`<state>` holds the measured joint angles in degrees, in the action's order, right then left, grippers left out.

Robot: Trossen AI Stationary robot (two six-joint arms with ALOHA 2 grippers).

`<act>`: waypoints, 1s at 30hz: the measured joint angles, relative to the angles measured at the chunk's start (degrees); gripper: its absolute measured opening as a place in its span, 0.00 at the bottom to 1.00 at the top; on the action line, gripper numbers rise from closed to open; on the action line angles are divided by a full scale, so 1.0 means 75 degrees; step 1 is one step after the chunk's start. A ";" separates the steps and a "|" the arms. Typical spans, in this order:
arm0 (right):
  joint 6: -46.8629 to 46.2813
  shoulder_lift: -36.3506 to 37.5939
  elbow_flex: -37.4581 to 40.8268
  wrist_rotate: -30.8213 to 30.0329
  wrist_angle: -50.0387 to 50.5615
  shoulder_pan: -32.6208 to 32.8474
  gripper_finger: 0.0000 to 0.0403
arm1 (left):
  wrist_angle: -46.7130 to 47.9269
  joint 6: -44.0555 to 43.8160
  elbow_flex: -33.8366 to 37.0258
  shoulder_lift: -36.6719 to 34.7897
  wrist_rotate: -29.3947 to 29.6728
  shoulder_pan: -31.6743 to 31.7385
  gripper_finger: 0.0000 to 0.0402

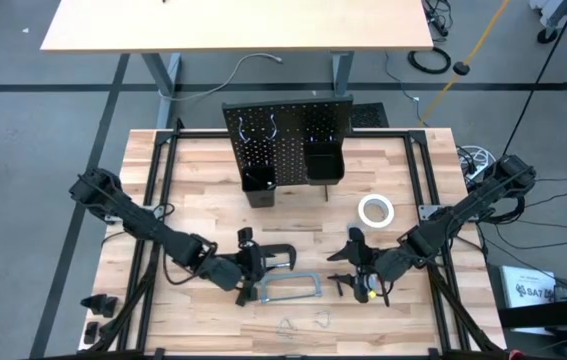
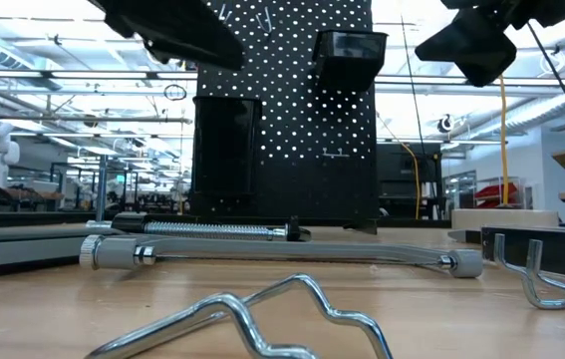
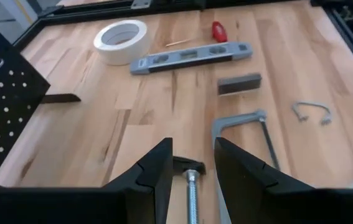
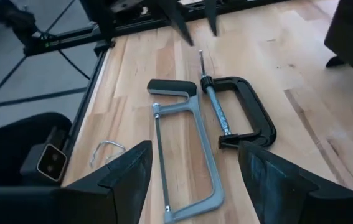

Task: Hang tools onto peg board
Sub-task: Put the small transparent box into the top black bin on the peg board

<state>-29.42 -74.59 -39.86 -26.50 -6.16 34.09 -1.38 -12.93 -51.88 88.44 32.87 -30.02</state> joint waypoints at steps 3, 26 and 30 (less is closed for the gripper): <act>0.0186 0.0000 0.0000 -0.0014 -0.0001 0.0000 0.57 | -0.0110 0.0061 0.0000 -0.0002 -0.0239 0.0057 0.31; -0.4957 -0.0060 -0.0140 0.1183 0.0836 -0.0403 0.57 | -0.0181 0.2239 0.0000 -0.1817 0.0282 0.0073 0.31; -0.4236 -0.0064 -0.1236 0.1174 0.1825 -0.0604 0.57 | -0.0168 0.2249 0.0000 -0.2202 0.0291 0.0114 0.31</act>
<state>-61.19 -75.07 -49.12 -17.69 7.53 29.56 -2.64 3.94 -51.88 71.93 35.05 -29.17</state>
